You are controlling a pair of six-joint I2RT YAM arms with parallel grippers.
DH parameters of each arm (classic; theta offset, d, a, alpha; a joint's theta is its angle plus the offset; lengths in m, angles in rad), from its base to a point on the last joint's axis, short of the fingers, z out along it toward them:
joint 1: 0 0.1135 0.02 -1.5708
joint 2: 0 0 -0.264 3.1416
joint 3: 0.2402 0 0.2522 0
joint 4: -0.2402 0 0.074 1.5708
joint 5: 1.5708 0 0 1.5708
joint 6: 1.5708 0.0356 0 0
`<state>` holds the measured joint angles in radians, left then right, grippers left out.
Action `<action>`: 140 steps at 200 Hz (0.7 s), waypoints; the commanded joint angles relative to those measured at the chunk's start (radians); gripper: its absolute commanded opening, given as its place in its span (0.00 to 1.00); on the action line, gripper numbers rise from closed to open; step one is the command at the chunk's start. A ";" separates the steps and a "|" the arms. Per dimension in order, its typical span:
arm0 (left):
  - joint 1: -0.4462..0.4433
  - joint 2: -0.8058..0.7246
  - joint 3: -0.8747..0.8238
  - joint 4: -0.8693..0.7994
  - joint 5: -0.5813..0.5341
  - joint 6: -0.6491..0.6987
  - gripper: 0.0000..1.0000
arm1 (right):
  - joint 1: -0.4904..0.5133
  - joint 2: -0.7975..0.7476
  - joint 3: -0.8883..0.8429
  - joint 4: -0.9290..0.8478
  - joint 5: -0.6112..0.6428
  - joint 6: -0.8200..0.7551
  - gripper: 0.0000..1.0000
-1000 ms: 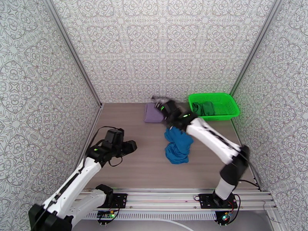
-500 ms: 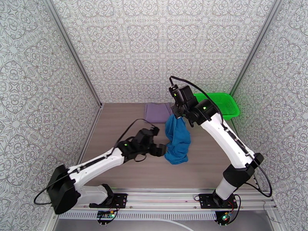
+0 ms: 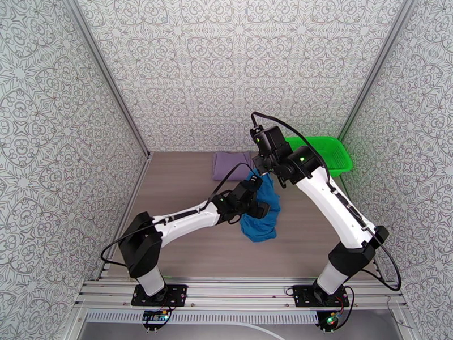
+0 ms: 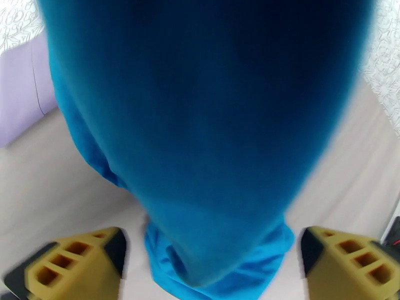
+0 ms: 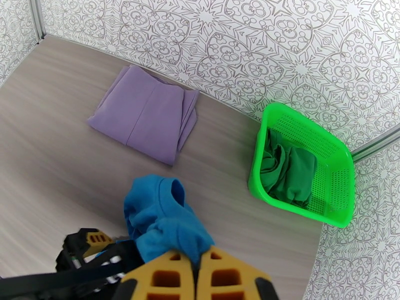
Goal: Fold and stack the mixed laundry pile
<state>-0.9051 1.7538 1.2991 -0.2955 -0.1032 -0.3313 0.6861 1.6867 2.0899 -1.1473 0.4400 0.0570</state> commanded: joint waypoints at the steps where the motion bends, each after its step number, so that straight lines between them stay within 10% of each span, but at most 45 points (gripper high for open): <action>1: 0.003 -0.024 0.011 0.002 -0.016 0.051 0.14 | -0.017 -0.052 -0.017 -0.015 0.042 0.015 0.00; 6: 0.003 -0.041 -0.003 0.000 -0.023 0.054 0.00 | -0.024 -0.055 -0.023 -0.015 0.047 0.015 0.00; 67: 0.102 -0.348 -0.049 -0.219 -0.168 0.118 0.00 | -0.137 -0.201 -0.301 0.043 0.049 0.048 0.00; 140: 0.318 -0.346 0.416 -0.446 -0.219 0.273 0.00 | -0.156 -0.434 -0.604 0.067 -0.255 0.071 0.00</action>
<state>-0.6495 1.3872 1.5467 -0.6273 -0.2260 -0.1402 0.5461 1.3369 1.5032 -1.0500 0.2905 0.1104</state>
